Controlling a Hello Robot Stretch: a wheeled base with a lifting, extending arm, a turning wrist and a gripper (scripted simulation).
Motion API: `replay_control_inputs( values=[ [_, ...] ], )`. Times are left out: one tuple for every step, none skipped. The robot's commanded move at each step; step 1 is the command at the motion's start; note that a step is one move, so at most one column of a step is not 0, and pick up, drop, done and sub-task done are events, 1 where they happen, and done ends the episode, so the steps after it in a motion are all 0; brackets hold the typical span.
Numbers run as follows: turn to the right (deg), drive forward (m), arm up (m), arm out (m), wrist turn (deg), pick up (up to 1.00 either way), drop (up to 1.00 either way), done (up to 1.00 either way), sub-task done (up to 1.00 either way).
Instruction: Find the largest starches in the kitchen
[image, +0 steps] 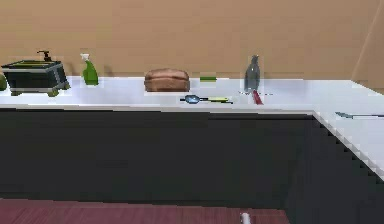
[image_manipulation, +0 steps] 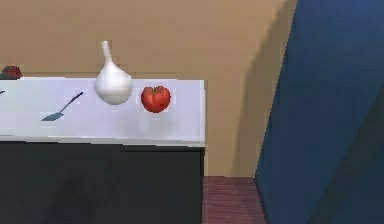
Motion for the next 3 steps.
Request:
replay_control_inputs(
  values=[
    [-6.0, 0.0, 0.0, 0.0, 0.0, 0.0, 0.0, 0.0, 0.0],
    [0.0, 0.55, 0.0, 0.0, 0.0, 0.0, 0.0, 0.0, 0.0],
    [0.0, 0.0, 0.0, 0.0, 0.0, 0.0, 0.0, 1.0, 0.0]
  ],
)
